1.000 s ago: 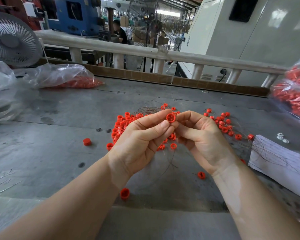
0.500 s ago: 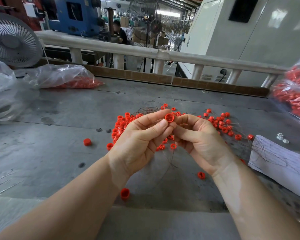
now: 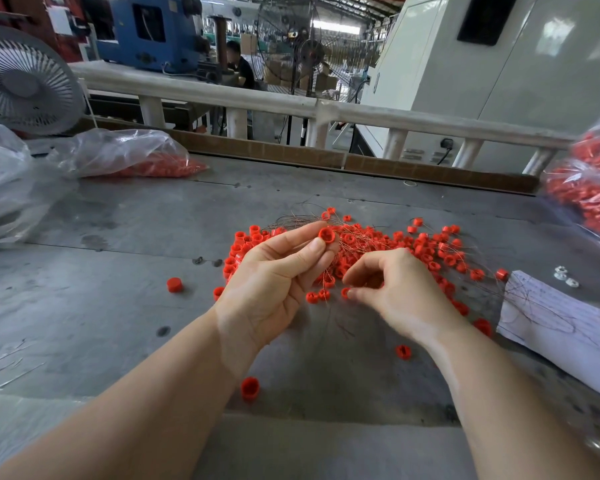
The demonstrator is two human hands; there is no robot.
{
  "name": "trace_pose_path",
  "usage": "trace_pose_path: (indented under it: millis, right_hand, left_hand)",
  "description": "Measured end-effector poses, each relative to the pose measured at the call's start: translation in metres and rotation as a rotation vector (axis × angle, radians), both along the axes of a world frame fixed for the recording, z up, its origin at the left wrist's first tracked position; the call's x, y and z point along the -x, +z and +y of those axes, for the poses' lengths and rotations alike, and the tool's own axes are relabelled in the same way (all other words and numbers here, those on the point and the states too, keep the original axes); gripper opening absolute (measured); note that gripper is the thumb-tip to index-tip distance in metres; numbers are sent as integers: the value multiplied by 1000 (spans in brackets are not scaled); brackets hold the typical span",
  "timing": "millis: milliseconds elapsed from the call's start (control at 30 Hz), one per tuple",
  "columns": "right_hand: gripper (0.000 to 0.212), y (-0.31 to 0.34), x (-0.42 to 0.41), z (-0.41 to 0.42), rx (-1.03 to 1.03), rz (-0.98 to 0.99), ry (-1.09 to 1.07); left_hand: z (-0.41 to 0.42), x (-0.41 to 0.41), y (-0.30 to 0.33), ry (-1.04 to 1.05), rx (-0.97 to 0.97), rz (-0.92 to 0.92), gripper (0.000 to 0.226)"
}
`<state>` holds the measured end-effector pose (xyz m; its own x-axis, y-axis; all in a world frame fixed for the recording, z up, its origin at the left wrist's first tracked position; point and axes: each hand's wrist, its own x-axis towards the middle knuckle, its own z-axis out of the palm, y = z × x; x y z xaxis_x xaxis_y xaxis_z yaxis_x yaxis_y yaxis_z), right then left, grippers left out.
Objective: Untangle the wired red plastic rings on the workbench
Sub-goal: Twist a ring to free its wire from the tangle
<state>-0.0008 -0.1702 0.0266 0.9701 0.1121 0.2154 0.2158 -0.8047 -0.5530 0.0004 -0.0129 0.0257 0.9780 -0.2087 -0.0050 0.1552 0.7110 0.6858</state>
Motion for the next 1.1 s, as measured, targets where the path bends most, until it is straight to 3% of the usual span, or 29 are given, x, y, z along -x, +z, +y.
trace_pose_path:
  millis: [100, 300, 367, 433, 500, 600, 767, 1100]
  right_hand:
    - [20, -2, 1, 1, 108, 5, -8]
    - [13, -6, -1, 1, 113, -89, 17]
    - [20, -4, -3, 1, -72, -158, 12]
    - [23, 1, -3, 1, -396, -190, 27]
    - [13, 6, -2, 2, -681, -157, 85]
    - [7, 8, 1, 5, -903, -87, 169]
    - [14, 10, 3, 9, -1052, -58, 212]
    - [15, 11, 5, 10, -1065, -62, 203]
  left_hand:
    - [-1, 1, 1, -9, -4, -5, 22]
    - [-1, 2, 1, -31, -14, -28, 22]
    - [-1, 2, 1, -32, -12, -34, 22]
    - [-1, 3, 1, -33, -16, -43, 22]
    - [-1, 3, 1, -35, -23, -52, 21]
    - [-2, 3, 1, -27, -39, -58, 19]
    - [-3, 4, 0, -11, -90, -103, 20]
    - [-4, 4, -2, 6, -112, -138, 20]
